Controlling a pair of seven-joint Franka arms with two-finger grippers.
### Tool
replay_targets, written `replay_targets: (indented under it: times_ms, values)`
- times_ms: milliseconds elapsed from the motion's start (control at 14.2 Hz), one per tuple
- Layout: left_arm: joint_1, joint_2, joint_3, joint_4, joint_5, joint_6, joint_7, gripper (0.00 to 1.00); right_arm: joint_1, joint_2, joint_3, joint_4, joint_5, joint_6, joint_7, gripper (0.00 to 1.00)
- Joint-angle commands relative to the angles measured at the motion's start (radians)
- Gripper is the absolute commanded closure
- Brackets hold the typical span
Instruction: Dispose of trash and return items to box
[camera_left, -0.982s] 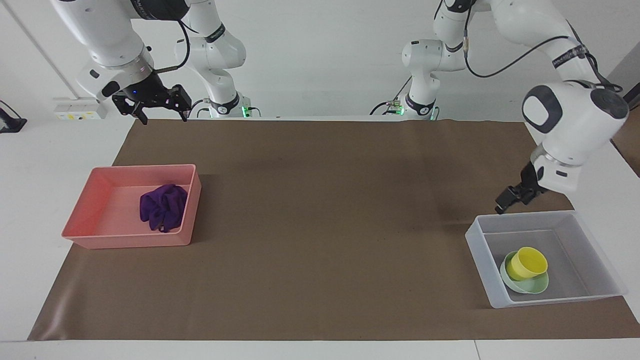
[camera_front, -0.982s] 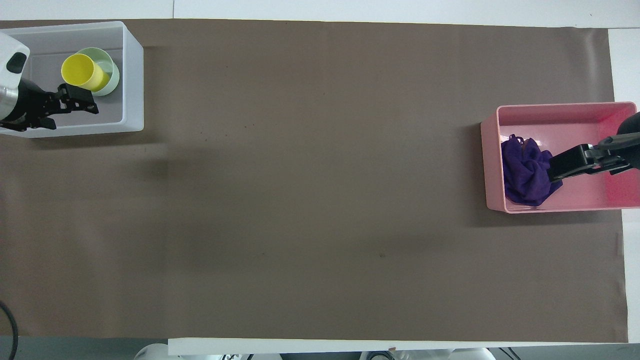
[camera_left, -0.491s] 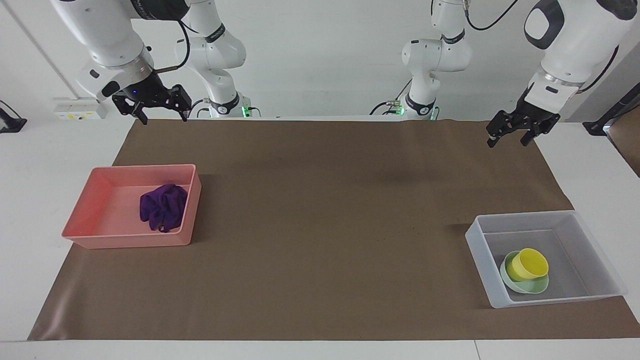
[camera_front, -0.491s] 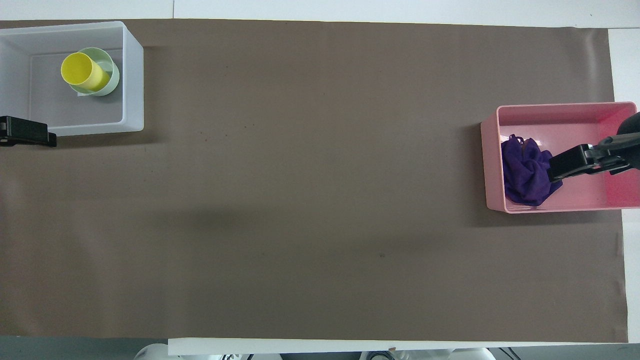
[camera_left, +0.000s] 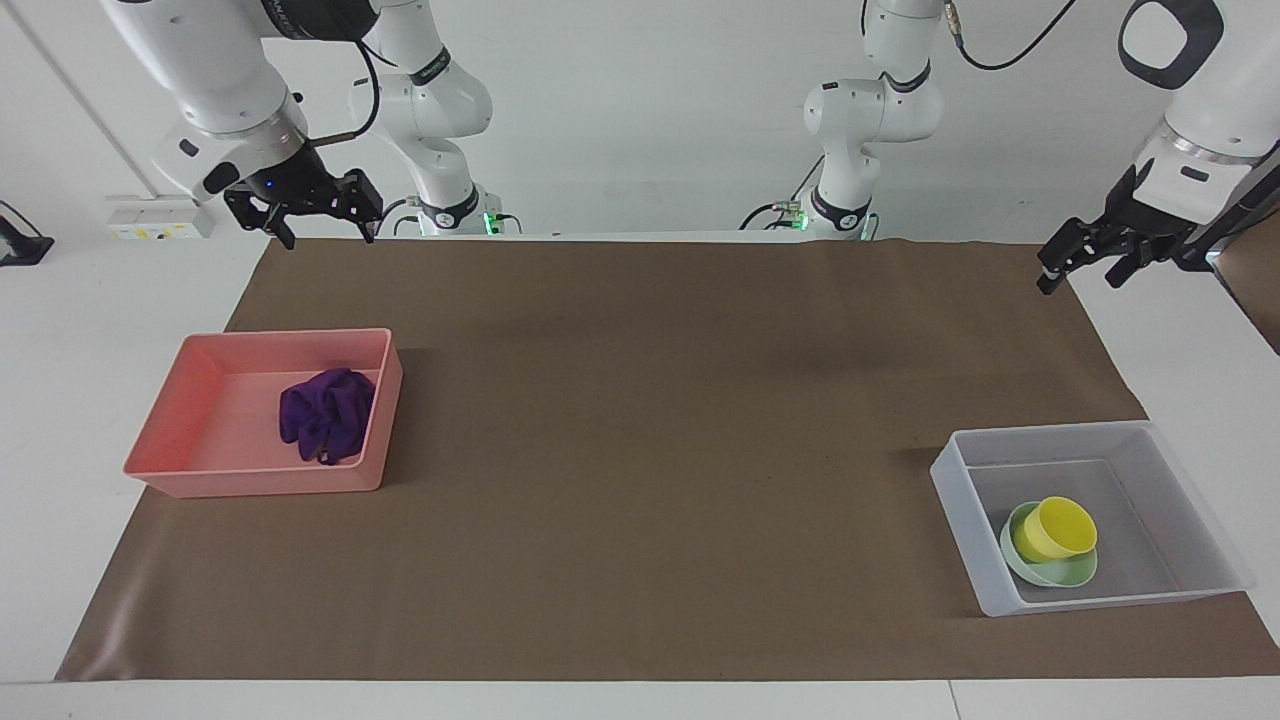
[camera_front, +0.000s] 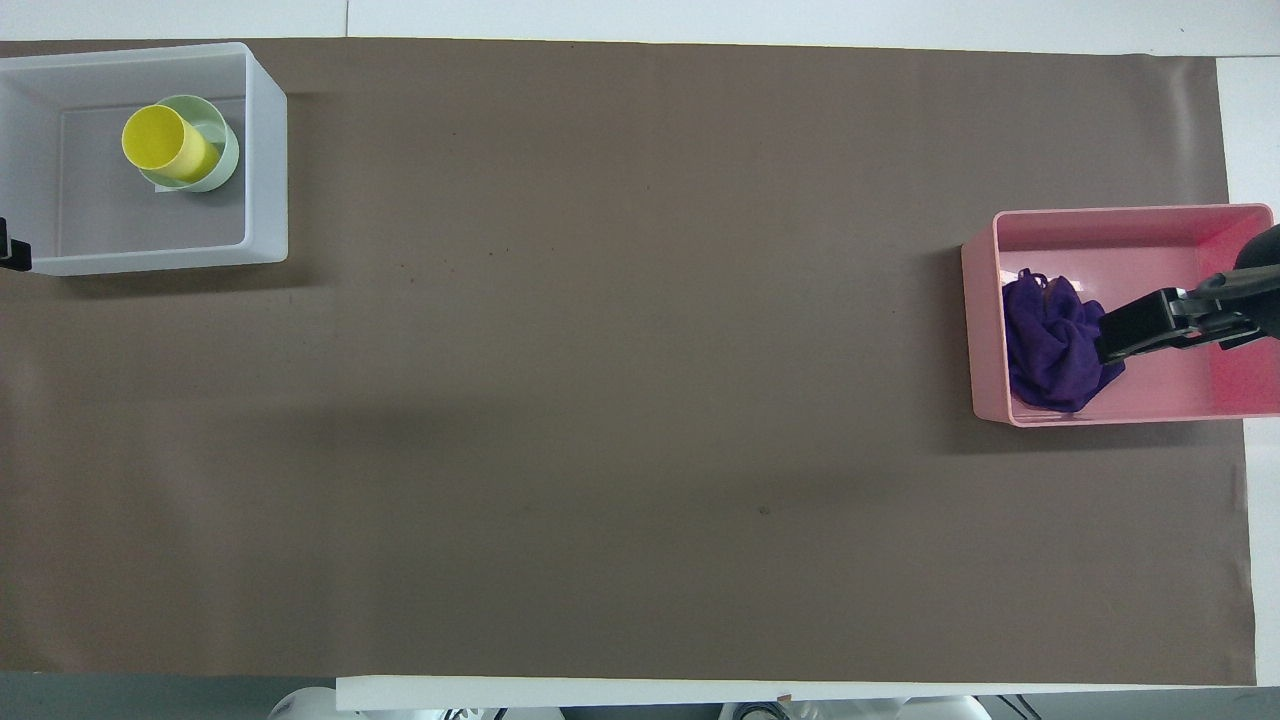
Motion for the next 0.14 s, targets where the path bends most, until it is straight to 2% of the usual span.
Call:
replay_targets:
  times_ms: [0, 70]
  values:
    - [0.074, 0.015, -0.078, 0.045, -0.004, -0.036, 0.013, 0.0, -0.014, -0.021, -0.001, -0.024, 0.009, 0.002, -0.01, 0.0]
    - [0.097, 0.018, -0.112, 0.045, -0.004, -0.034, 0.013, 0.0, -0.014, -0.021, -0.001, -0.024, 0.009, 0.002, -0.01, 0.0]
